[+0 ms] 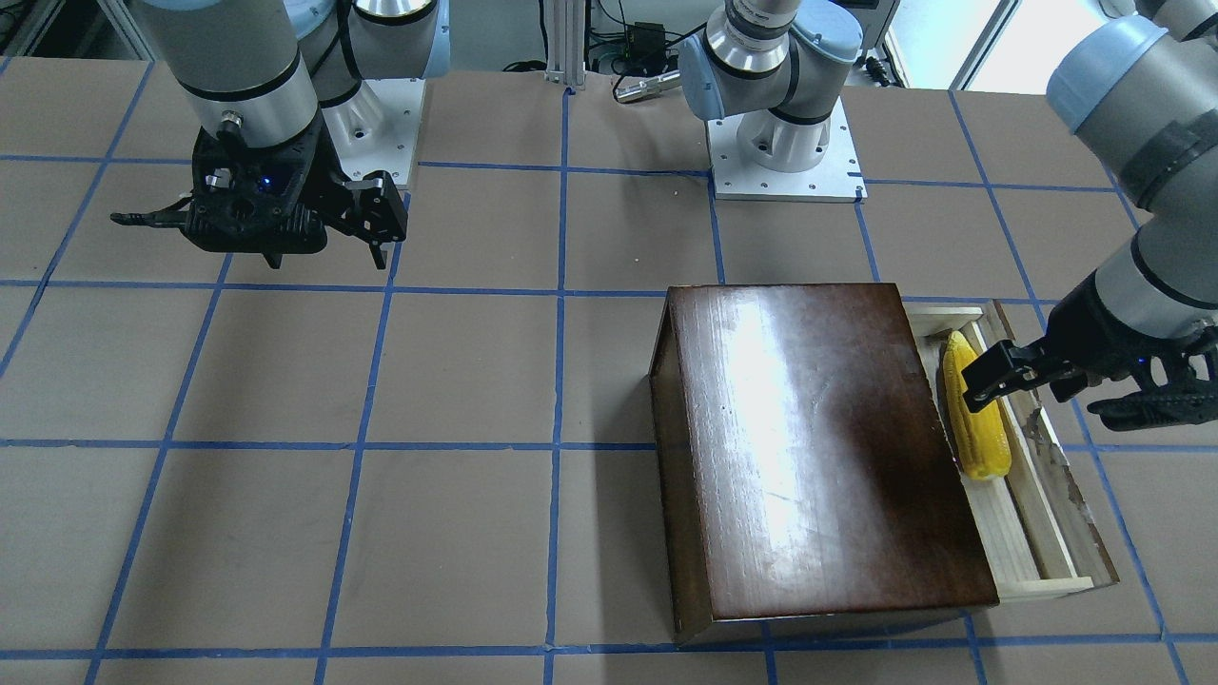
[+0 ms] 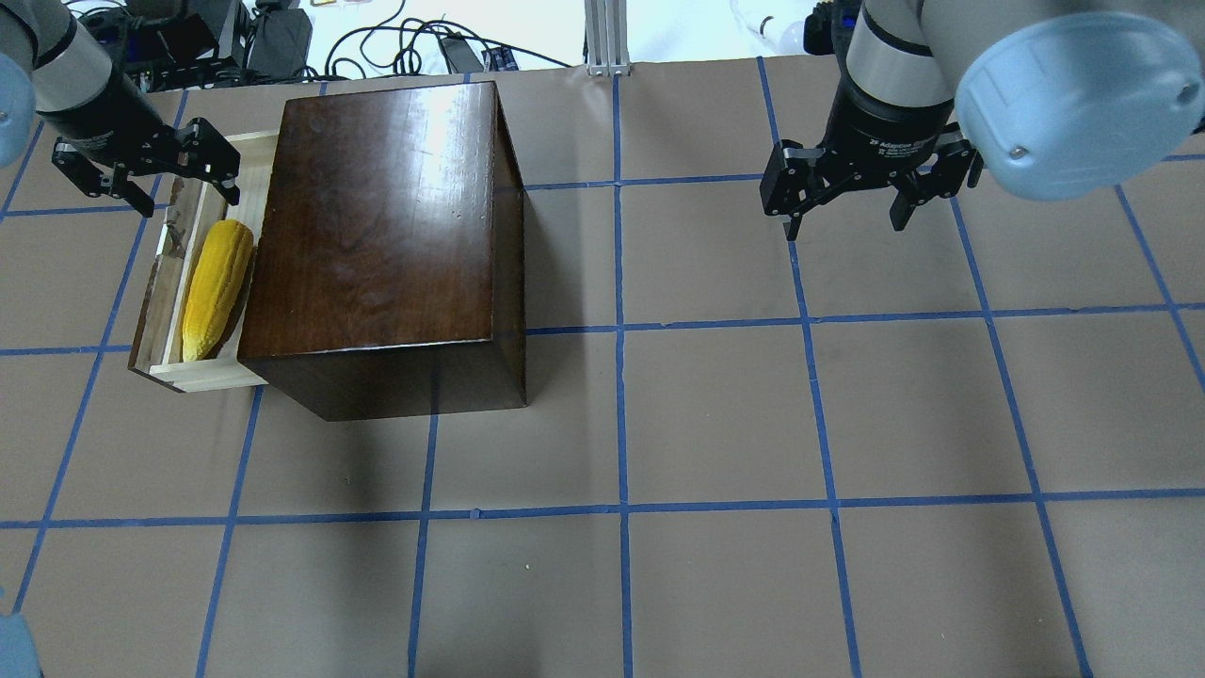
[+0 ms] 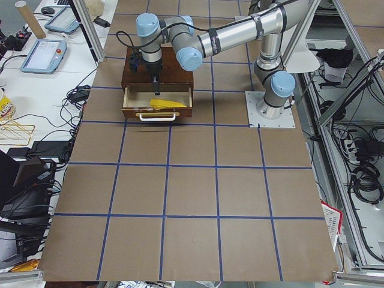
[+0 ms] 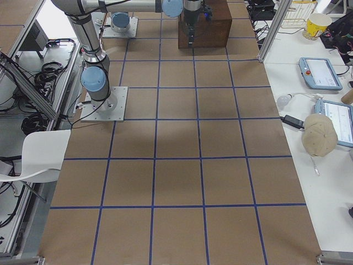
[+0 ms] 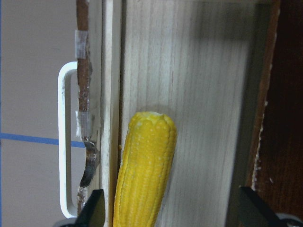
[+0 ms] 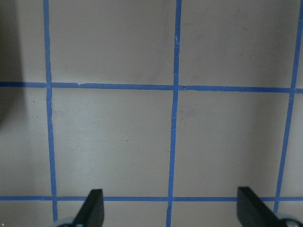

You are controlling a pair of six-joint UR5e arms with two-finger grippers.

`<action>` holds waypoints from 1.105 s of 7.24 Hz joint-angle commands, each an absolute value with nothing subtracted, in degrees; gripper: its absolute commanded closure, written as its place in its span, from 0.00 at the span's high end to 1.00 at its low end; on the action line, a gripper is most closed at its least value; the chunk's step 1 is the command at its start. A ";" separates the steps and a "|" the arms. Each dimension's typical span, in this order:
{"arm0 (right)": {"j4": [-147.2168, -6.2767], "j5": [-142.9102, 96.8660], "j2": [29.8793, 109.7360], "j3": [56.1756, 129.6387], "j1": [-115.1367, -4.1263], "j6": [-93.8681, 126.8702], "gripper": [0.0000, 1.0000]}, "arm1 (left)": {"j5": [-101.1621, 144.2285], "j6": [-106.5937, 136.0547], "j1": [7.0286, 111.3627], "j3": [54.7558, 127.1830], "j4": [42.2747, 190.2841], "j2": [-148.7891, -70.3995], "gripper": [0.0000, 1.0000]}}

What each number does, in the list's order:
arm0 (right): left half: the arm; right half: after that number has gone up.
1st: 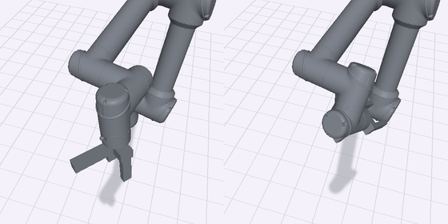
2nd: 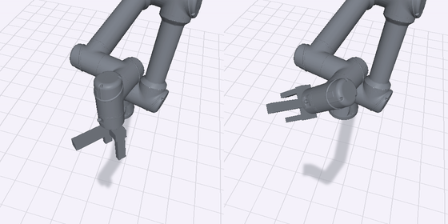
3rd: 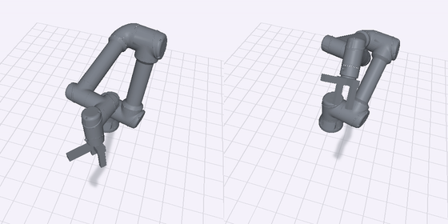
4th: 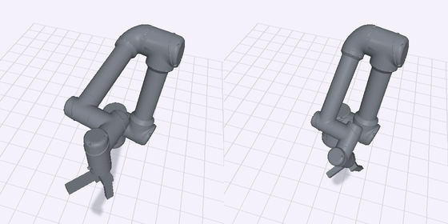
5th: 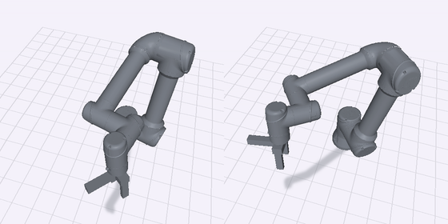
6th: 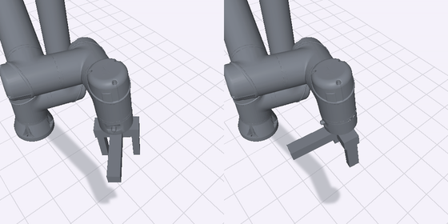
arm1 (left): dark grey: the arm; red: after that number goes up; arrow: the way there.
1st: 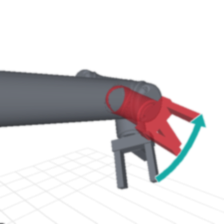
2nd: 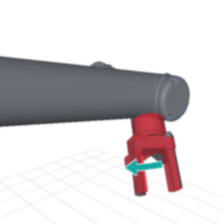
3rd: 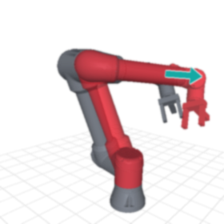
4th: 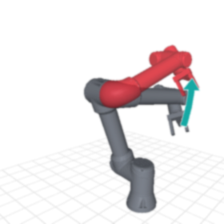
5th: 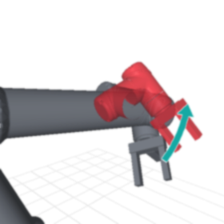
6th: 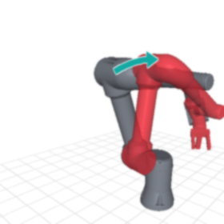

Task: Open drawer and put corn inside

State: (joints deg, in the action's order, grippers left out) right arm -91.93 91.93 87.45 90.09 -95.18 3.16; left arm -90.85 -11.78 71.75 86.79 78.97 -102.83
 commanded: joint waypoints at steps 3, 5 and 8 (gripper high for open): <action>-91.93 91.93 87.45 90.09 -95.19 3.16 1.00 | -90.97 -5.93 82.05 86.31 85.43 -95.64 1.00; -91.93 91.93 87.45 90.09 -95.19 3.16 1.00 | -91.05 1.46 90.22 86.31 90.06 -93.35 1.00; -91.93 91.93 87.45 90.09 -95.19 3.16 1.00 | -90.97 2.72 94.39 86.31 95.26 -90.89 1.00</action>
